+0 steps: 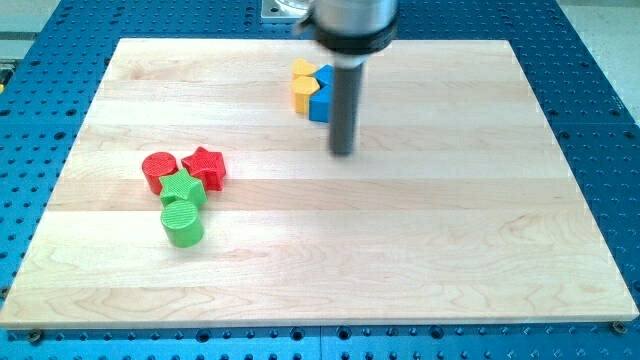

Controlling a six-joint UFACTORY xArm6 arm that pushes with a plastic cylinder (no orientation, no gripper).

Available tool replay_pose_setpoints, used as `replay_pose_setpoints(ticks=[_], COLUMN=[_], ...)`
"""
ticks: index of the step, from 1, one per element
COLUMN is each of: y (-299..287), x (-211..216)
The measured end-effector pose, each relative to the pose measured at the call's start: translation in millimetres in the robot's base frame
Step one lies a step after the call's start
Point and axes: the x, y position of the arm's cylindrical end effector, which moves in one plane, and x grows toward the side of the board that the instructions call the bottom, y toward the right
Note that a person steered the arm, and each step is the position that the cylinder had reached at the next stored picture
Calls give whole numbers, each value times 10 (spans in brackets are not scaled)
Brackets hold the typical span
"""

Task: Place the green circle and blue cube in a diagonal line

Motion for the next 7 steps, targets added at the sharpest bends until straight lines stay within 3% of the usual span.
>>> replay_pose_setpoints(ticks=[1,2,5,7], y=[-898,-1367,-867,-988], x=[1003,1322,446,325])
